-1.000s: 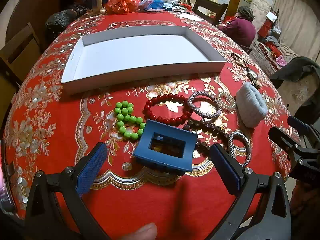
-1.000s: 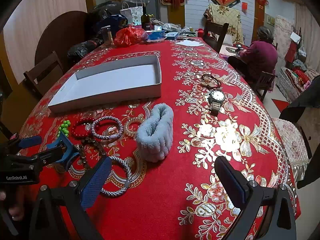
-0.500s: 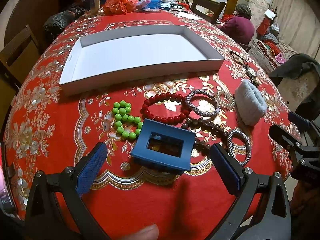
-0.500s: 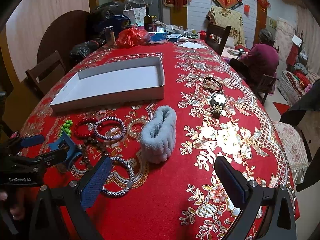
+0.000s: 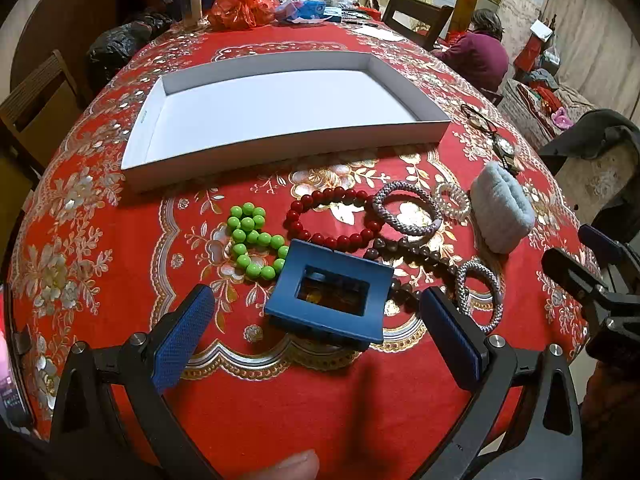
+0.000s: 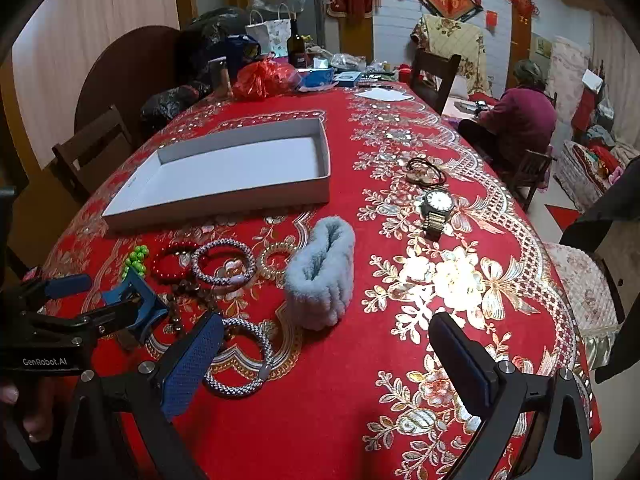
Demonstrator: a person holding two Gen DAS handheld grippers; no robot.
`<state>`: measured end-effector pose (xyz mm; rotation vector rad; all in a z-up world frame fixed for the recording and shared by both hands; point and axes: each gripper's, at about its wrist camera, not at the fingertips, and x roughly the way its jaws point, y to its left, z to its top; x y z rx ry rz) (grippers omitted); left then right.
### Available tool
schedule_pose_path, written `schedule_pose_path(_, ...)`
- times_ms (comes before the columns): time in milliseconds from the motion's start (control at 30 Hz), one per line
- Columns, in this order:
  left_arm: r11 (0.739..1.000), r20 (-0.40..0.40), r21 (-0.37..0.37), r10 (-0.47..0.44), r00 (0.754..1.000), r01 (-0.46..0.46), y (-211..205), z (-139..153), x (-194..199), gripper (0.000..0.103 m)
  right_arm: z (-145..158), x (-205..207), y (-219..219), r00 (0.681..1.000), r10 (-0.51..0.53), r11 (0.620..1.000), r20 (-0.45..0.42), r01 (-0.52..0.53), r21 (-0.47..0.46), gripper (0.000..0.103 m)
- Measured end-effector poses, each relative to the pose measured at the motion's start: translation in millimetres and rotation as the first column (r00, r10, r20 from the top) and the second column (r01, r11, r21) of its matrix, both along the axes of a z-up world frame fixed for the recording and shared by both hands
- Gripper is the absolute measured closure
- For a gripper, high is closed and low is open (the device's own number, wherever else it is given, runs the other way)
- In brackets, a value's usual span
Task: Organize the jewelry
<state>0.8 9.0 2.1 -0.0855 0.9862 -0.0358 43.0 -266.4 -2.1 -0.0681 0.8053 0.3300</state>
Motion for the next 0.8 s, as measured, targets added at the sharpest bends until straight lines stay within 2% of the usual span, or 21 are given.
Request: schedule_pose_path(800, 1.000, -0.003, 0.001, 0.003, 1.000, -0.003, 1.9, -0.8, 1.5, 0.000, 0.4, 0.3, -0.4, 1.000, 0.004, 1.000, 0.005, -0.004, -0.001, 0.001)
